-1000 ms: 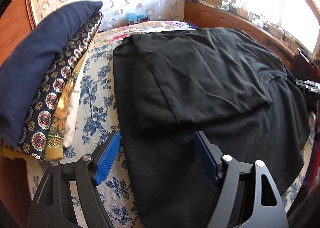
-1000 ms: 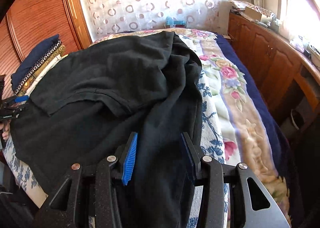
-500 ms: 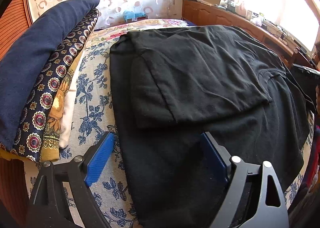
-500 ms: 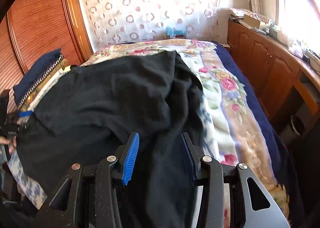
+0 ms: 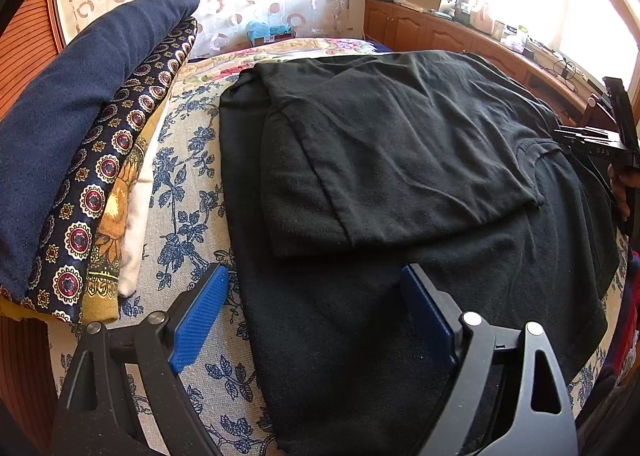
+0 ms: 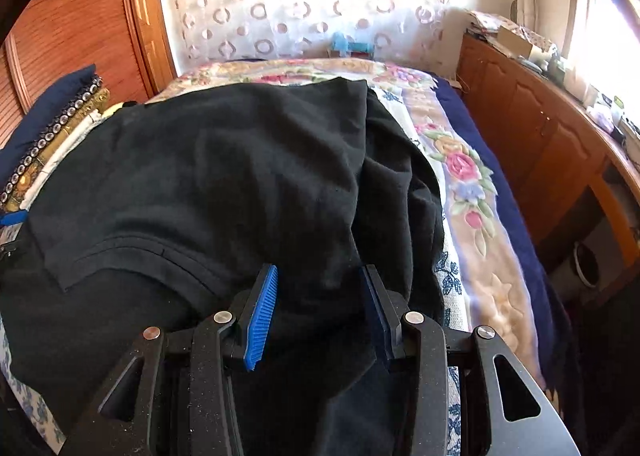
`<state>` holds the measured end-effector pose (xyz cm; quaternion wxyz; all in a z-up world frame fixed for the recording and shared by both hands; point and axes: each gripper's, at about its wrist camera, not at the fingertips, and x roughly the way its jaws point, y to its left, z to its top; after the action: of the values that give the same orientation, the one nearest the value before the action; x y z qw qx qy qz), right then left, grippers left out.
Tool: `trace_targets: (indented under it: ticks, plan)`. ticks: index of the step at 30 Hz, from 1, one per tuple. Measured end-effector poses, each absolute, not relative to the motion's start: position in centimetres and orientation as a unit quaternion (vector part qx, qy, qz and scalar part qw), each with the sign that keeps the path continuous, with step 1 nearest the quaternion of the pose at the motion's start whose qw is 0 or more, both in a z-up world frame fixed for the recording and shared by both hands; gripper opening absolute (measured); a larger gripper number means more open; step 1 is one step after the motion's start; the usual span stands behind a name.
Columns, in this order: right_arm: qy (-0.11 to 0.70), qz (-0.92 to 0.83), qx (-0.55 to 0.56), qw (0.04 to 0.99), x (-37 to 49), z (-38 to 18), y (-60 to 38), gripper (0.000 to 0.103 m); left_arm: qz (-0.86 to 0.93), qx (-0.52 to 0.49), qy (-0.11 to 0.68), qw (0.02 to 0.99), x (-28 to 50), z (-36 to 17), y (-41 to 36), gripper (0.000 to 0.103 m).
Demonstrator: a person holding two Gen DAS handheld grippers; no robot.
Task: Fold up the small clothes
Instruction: 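Open both tools and release the folded shirt onto the bed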
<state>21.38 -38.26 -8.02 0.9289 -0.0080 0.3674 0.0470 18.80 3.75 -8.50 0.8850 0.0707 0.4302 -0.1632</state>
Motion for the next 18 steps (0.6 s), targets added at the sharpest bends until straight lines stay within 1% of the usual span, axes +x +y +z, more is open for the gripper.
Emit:
trace_targets:
  ticks: [9, 10, 12, 14, 17, 18]
  plan:
    - [0.367, 0.047, -0.011, 0.929, 21.4, -8.1, -38.2, 0.045, -0.155, 0.067, 0.436, 0.884, 18.9, -8.4, 3.8, 0.088]
    - [0.367, 0.047, -0.011, 0.929, 21.3, -8.0, -38.2, 0.045, -0.153, 0.059, 0.437, 0.884, 19.0, -8.2, 3.8, 0.085]
    - [0.367, 0.047, -0.01, 0.929, 21.3, -8.0, -38.2, 0.045, -0.157, 0.047, 0.427, 0.889, 19.0, -7.4, 3.9, 0.084]
    - [0.367, 0.047, -0.01, 0.929, 21.3, -8.0, -38.1, 0.045, -0.16, 0.044, 0.413, 0.895, 18.9, -6.4, 3.8, 0.081]
    - [0.367, 0.047, -0.011, 0.929, 21.3, -8.0, -38.2, 0.045, -0.163, 0.039, 0.405, 0.899, 19.5, -5.5, 3.5, 0.074]
    - [0.367, 0.047, -0.011, 0.929, 21.3, -8.0, -38.2, 0.045, -0.162, 0.039, 0.406, 0.899, 19.7, -5.5, 3.4, 0.07]
